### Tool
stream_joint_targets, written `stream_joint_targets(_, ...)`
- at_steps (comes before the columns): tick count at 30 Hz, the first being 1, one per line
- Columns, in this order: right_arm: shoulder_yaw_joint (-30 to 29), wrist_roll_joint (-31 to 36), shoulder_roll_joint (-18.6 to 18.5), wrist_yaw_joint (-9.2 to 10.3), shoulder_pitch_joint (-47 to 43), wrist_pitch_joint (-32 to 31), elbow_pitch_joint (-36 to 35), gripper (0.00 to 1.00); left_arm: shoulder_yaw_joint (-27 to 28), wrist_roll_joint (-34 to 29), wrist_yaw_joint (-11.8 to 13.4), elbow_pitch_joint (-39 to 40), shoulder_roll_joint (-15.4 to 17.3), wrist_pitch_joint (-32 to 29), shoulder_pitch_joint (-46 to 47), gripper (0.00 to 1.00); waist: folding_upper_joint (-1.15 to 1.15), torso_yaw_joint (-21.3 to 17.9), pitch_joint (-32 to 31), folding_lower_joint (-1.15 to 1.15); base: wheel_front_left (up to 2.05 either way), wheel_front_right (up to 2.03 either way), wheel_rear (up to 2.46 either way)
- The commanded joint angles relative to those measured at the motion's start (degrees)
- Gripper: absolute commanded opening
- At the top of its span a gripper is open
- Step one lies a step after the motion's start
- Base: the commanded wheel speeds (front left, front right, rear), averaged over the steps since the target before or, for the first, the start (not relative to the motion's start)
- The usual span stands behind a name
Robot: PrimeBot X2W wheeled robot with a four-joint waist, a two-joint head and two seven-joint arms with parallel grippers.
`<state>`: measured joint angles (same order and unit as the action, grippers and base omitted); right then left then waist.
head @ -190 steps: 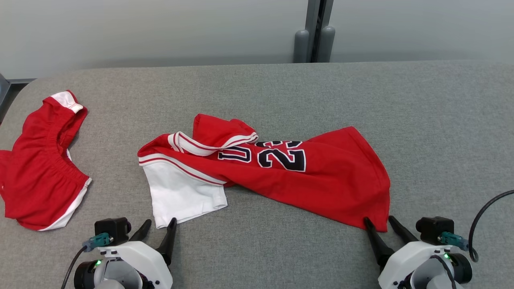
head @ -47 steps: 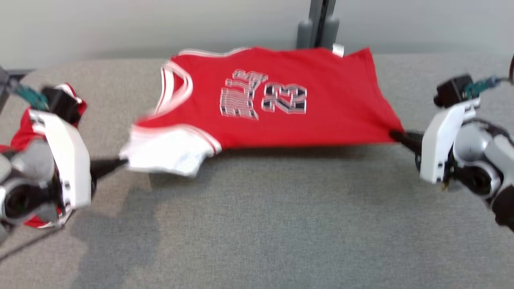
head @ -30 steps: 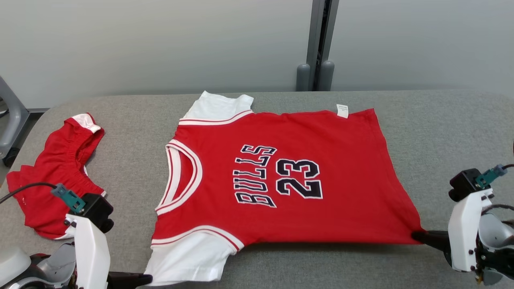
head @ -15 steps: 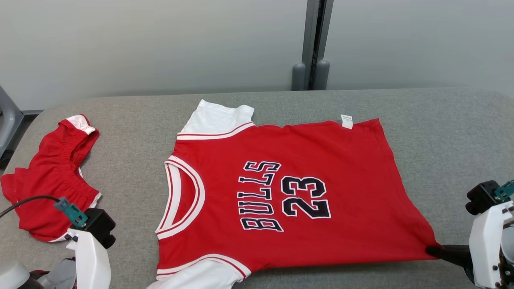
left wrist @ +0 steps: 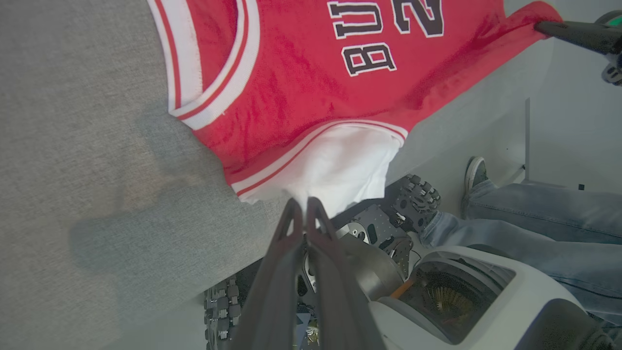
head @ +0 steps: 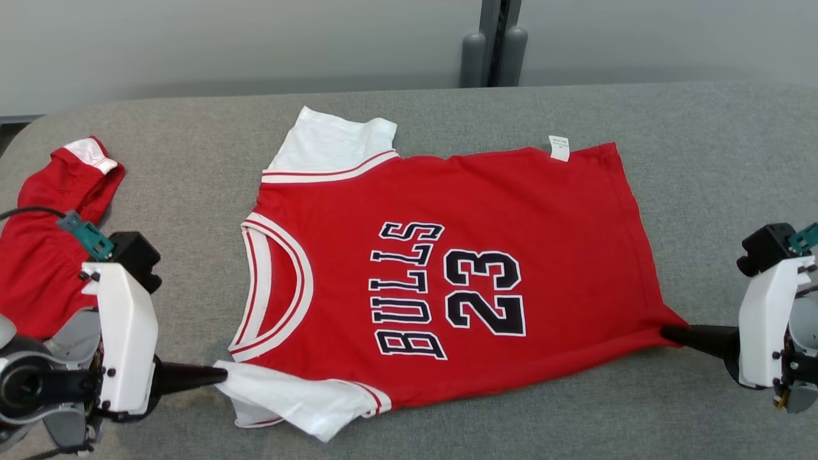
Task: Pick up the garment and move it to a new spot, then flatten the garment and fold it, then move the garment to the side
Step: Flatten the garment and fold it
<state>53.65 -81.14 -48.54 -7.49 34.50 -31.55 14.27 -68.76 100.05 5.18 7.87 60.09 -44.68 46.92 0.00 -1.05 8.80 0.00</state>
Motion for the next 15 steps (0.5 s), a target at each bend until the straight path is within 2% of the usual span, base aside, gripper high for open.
stream_joint_targets(1,-1.2,-0.5,0.8,-0.02,1.4,-0.8,0.8,0.00,0.9,0.5,0.3,-1.6,-0.7,-0.9,2.1,0.00,0.00,-0.5,1.8,0.00,0.00,0.00,0.00)
stream_joint_targets(15,-6.0,0.1,4.1,-0.02,4.2,-1.9,4.4,0.00,3.3,-0.8,-0.2,-11.3,-6.5,-3.3,9.3,0.00,0.00,-1.3,7.9,0.00,0.00,0.00,0.00)
